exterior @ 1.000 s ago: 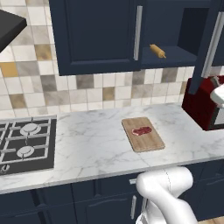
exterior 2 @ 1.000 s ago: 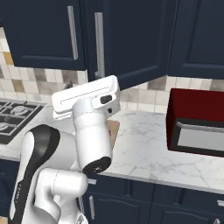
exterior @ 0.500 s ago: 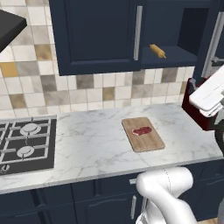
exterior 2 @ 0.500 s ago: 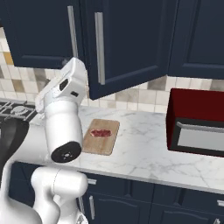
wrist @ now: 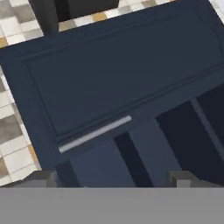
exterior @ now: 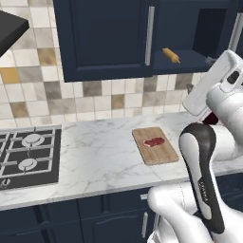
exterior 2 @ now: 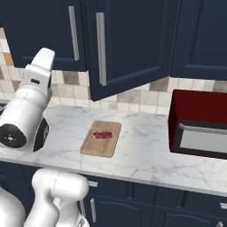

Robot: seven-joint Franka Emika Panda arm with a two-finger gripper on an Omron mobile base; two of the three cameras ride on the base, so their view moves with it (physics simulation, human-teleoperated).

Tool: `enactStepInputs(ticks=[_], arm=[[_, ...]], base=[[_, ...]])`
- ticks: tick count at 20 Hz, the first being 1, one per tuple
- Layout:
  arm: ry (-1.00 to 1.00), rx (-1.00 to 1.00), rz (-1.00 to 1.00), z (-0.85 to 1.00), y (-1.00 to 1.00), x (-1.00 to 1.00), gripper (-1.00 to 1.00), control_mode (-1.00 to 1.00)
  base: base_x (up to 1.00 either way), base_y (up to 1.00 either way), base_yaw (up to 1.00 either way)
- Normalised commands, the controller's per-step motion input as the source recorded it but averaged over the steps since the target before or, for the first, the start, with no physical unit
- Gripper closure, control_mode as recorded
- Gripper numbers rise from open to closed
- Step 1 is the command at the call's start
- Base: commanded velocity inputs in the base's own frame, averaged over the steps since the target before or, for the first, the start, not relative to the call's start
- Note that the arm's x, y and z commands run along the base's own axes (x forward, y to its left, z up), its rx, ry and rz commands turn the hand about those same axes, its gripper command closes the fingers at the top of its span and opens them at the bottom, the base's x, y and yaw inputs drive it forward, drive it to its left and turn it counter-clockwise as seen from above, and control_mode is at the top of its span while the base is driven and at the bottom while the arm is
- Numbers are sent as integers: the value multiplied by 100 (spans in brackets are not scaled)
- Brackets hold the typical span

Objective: Open the cabinet, retrieve the rolling pin, and place it next to the meat on the cutting board to prepare for tenderizing.

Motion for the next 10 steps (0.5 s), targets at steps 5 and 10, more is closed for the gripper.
enactStepInputs(ticks=[5,10], arm=[[1,-26,-48,0,27,54,-100,-100],[2,-17,-48,0,1,52,-100,-100]], base=[[0,0,0],[0,0,0]])
